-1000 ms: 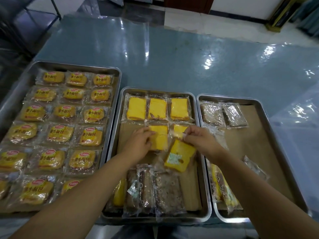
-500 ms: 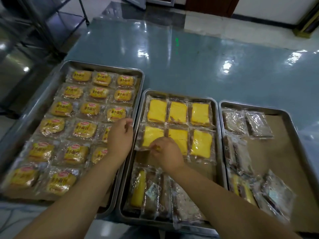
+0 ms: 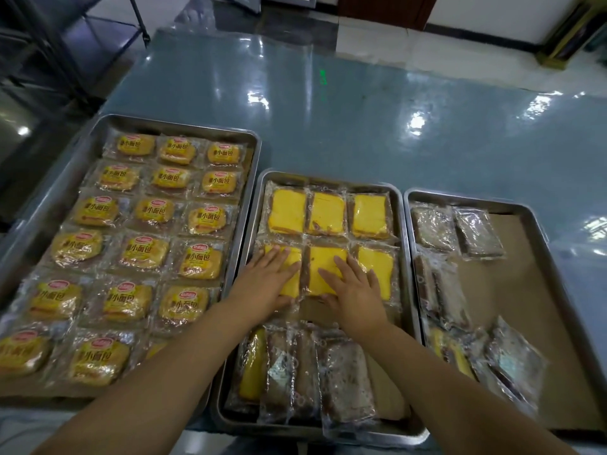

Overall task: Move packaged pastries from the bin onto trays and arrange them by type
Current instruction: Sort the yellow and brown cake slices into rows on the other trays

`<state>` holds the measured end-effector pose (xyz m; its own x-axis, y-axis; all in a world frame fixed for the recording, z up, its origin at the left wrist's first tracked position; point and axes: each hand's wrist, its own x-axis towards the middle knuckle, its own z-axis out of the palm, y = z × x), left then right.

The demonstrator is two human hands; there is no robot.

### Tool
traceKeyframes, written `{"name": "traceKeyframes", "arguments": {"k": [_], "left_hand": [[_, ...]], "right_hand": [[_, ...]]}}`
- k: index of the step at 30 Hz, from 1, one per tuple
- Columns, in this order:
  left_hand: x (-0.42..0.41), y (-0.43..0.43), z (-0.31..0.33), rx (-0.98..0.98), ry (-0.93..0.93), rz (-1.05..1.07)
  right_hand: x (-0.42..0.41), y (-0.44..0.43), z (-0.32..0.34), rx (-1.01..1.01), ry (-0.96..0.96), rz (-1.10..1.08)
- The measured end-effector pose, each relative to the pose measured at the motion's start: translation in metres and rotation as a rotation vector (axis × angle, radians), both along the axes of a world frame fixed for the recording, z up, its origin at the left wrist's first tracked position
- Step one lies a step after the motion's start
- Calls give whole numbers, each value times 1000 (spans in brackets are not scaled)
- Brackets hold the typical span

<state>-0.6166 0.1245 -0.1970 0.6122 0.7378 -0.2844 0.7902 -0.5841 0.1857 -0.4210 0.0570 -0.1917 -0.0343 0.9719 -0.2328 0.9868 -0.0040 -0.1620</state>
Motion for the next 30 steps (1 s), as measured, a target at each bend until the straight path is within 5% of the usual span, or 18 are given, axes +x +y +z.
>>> {"name": "traceKeyframes", "arguments": {"k": [6,12,22,28,30], "left_hand": [[6,3,0,46,-14,30],[22,-3,-1,19,-205,-7],[41,0,-4,57,-127,-38],[38,-8,-3,27,-230,2],[40,-18,2,42,-295,30]], "right_hand": [[9,-4,-1,-2,44,37],[28,-19,2,110,111,-148],[53,-32,9,11,133,-46],[39,-55,30,142,257,92],[35,-66,30,42,320,91]]}}
